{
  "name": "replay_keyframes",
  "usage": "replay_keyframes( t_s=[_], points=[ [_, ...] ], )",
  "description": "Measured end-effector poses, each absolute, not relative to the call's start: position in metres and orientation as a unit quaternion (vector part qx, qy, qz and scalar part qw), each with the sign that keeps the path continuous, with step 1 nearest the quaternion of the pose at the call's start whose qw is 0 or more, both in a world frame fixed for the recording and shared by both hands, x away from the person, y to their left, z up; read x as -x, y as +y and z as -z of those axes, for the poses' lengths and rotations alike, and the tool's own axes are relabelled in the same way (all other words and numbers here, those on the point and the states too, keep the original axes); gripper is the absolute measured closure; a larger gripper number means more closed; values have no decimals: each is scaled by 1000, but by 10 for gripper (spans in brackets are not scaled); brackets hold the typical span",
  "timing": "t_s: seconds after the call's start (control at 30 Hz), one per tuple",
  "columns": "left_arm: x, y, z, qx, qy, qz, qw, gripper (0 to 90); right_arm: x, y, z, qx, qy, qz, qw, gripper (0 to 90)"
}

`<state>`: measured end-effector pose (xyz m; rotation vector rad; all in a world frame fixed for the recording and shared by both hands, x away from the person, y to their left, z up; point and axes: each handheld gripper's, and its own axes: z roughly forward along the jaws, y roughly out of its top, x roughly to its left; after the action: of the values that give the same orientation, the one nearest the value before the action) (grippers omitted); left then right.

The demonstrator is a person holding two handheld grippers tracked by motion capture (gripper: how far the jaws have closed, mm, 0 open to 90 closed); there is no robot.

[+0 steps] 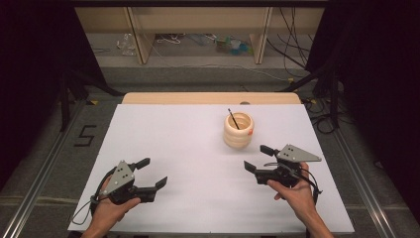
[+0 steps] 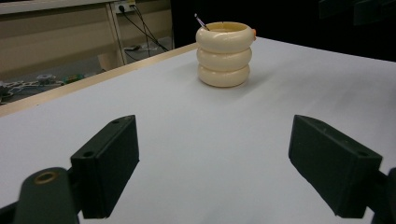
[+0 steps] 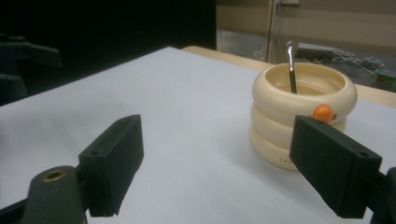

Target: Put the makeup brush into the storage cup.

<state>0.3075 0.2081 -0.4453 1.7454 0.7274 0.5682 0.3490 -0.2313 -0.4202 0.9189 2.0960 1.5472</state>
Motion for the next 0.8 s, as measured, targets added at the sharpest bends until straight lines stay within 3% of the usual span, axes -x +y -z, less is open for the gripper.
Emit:
replay_keyframes(
  t_s=[0.8],
  points=[
    [-307,208,446,-737,310,-238,551,161,-322,-240,430,-320,759,-536,187,185]
  ],
)
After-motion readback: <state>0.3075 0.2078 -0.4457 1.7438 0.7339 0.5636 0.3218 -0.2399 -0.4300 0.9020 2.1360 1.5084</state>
